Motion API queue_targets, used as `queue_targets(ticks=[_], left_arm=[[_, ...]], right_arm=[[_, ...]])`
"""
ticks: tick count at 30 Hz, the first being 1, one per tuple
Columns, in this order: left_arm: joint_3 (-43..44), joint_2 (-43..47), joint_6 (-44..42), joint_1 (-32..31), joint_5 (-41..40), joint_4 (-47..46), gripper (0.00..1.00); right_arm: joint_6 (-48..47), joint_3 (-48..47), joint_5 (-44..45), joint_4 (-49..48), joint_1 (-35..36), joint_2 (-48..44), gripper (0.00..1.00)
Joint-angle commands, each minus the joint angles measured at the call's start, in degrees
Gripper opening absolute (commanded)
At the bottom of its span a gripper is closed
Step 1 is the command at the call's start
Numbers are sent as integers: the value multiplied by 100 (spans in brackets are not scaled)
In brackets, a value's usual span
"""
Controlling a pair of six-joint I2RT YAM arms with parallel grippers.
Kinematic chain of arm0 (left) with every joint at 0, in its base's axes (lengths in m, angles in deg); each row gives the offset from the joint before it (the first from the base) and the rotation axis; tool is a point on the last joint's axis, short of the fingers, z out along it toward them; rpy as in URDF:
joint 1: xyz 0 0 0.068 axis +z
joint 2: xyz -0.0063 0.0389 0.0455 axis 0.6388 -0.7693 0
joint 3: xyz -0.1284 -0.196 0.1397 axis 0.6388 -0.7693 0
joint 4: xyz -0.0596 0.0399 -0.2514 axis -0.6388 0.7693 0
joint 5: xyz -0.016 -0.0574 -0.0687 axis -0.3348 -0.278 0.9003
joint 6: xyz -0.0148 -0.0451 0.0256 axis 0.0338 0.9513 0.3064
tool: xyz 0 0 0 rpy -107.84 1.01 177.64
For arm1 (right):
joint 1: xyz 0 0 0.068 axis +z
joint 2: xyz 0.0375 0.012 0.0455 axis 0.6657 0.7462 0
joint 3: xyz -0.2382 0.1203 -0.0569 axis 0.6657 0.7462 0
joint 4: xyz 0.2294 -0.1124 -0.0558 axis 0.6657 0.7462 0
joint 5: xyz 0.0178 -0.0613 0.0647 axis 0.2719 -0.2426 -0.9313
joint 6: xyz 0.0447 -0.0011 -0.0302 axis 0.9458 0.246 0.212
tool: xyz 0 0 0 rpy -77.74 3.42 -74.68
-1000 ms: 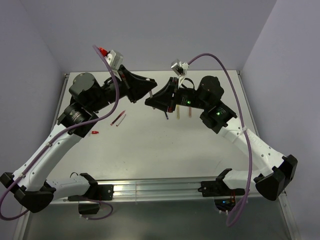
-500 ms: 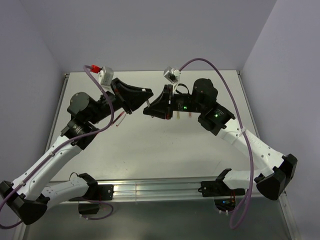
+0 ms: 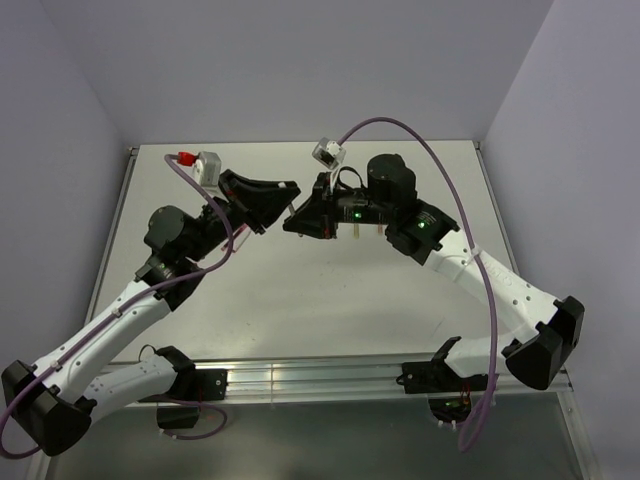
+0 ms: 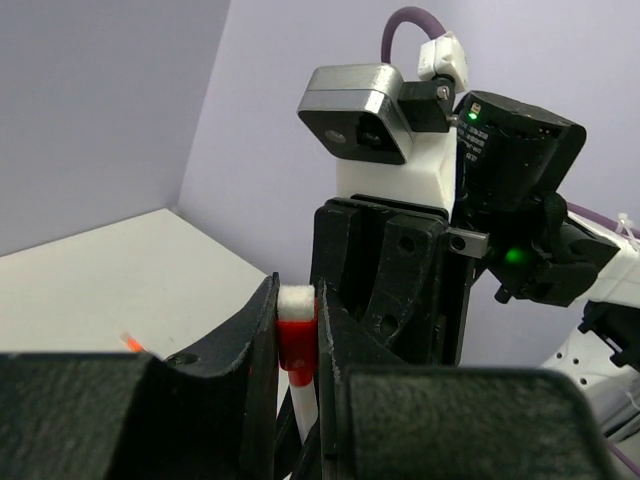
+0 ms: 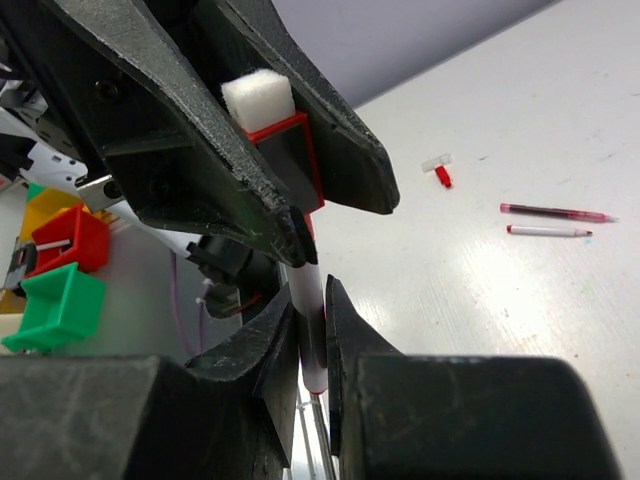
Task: Insert the pens into the pen caps
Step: Insert the pen cap onto the pen.
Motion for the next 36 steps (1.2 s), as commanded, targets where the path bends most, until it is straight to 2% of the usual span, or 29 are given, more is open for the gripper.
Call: queue_targets(ticks=[1,36], left_arm=[[-376,31,187,-368,1099,590,0],[-736,-268,688,-386,580,493,0]], right_arm=[[65,-824,1422,-1230,-104,110,0],[-533,-2503,2512,-764,-183,980,0]])
